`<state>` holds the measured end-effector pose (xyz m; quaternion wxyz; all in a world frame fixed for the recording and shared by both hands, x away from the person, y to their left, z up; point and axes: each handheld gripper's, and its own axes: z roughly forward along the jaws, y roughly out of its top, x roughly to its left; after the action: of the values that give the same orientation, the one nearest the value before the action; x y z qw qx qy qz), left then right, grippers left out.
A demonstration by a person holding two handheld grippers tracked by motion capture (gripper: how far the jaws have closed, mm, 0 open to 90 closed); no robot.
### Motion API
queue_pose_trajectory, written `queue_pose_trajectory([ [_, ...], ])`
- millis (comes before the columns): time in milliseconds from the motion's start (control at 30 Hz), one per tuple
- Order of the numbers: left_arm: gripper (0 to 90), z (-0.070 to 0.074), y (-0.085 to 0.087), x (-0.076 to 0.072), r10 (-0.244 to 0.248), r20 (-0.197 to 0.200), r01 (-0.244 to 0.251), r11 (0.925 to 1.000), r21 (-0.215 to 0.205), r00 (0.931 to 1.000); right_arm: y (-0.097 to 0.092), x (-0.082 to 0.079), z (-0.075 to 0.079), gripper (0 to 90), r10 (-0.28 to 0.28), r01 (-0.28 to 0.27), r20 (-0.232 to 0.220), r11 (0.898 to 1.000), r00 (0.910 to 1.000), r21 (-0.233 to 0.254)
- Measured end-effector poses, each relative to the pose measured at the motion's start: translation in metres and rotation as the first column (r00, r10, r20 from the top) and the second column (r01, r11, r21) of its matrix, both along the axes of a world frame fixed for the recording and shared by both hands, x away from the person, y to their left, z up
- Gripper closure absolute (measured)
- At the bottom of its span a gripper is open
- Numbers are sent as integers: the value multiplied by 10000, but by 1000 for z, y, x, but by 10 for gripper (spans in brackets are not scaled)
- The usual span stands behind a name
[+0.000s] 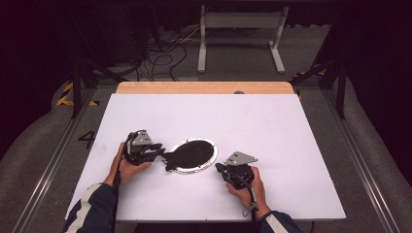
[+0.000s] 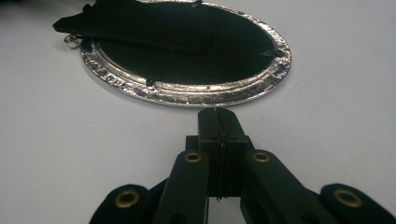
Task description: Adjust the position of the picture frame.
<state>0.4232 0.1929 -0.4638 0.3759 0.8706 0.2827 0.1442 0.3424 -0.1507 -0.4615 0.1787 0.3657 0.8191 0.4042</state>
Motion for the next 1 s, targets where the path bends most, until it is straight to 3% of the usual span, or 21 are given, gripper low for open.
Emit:
queue_pose_trajectory([
  [100,741,-1,0,-1,27,-132,-29,9999,-146,9999,-3,1,1,899,-70,70,-24,10000,10000,11],
  [233,744,-2,-6,-6,-608,-175,609,9981,29,9980,-9,2,2,896,-124,124,-16,9999,9999,-68],
  [433,761,-1,-13,-14,-750,-195,751,9972,38,9970,-13,3,0,897,-195,197,38,9988,9998,-446],
  [500,763,-1,-19,-20,-1050,-234,1051,9944,57,9942,-15,3,1,897,-181,182,41,9989,9998,-437],
  [633,779,-2,-27,-25,-1191,-117,1192,9928,142,9928,-18,3,1,897,-205,208,64,9990,9998,-386],
  [767,791,-3,-34,-30,-1193,-266,1189,9928,-167,9925,-23,3,2,897,-275,279,99,9989,9996,-378],
  [1000,820,-3,-41,-36,-1207,-257,1203,9926,-181,9924,-29,4,1,890,-326,328,38,9985,9995,-450],
])
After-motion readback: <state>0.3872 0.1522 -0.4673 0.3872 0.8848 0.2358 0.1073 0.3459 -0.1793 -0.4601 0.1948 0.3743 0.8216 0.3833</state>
